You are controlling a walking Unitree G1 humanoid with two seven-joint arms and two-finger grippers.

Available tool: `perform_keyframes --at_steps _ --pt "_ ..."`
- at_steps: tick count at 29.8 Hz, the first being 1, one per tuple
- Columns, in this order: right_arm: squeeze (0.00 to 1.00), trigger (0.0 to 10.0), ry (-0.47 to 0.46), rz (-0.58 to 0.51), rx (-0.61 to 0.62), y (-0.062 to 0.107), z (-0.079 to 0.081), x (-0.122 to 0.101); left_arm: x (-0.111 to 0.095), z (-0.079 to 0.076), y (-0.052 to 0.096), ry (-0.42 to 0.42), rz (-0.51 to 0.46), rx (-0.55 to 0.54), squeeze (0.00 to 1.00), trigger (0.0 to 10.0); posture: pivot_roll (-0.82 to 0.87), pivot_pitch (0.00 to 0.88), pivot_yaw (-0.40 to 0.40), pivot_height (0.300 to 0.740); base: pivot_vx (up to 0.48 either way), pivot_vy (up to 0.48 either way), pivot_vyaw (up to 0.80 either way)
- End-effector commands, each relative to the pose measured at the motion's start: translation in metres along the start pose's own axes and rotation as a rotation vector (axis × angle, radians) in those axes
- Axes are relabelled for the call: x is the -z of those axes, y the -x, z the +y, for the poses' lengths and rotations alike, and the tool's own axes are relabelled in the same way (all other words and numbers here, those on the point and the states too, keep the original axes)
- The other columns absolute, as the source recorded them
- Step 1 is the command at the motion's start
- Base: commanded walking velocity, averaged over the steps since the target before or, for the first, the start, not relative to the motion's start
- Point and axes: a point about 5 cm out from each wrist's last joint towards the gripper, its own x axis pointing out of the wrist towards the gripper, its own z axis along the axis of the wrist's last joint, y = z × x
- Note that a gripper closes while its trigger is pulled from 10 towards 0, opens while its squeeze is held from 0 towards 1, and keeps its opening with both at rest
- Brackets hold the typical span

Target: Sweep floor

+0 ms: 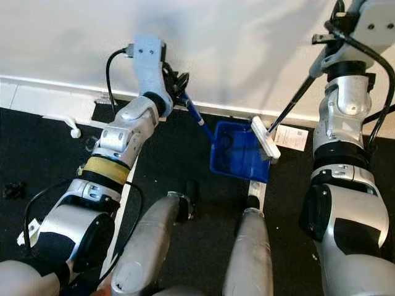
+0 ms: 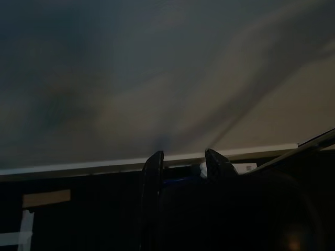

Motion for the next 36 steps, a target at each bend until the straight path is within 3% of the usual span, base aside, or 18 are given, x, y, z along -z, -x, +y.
perform_keyframes --at_steps 1,3,5,7,13,17,22,27,36 --pt "0.0 10.0 0.007 -0.083 0.018 -0.002 -0.008 -0.014 0.014 0.003 0.003 -0.023 0.038 -0.027 0.0 10.0 0.08 0.448 0.241 0.74 0.0 0.0 0.0" --pt "0.0 10.0 0.058 -0.113 0.016 -0.005 -0.017 -0.023 0.015 0.003 0.003 -0.026 0.043 -0.031 0.0 10.0 0.08 0.446 0.24 0.74 0.0 0.0 0.0" --pt "0.0 10.0 0.164 -0.105 -0.006 -0.006 -0.026 -0.027 0.017 0.003 0.004 -0.032 0.047 -0.037 0.0 10.0 0.07 0.446 0.239 0.74 0.0 0.0 0.0" --pt "0.0 10.0 0.168 -0.067 -0.01 -0.003 -0.03 -0.022 0.017 0.003 0.004 -0.038 0.046 -0.041 0.0 10.0 0.07 0.446 0.239 0.74 0.0 0.0 0.0" --pt "0.0 10.0 -0.059 0.001 -0.02 0.006 -0.012 -0.004 0.006 0.024 0.012 -0.025 0.012 -0.107 0.0 10.0 0.04 0.402 0.231 0.74 0.0 0.0 0.0" --pt "0.0 10.0 -0.122 0.026 -0.03 0.009 -0.003 0.0 -0.005 0.042 0.02 -0.041 -0.005 -0.124 0.0 10.0 0.04 0.374 0.223 0.74 0.0 0.0 0.0" --pt "0.0 10.0 -0.121 0.041 -0.054 0.018 0.005 0.004 -0.016 0.064 0.033 -0.079 0.0 -0.147 0.0 10.0 0.03 0.319 0.213 0.74 0.0 0.0 0.0" --pt "0.0 10.0 -0.132 0.068 -0.076 0.03 0.015 0.008 -0.017 0.069 0.04 -0.093 0.004 -0.133 0.0 10.0 0.01 0.277 0.206 0.74 0.0 0.0 0.0" --pt "0.0 10.0 -0.108 0.106 -0.105 0.046 0.023 0.009 0.007 0.068 0.053 -0.143 0.068 -0.149 0.0 10.0 -0.04 0.229 0.198 0.74 0.0 0.0 0.0"
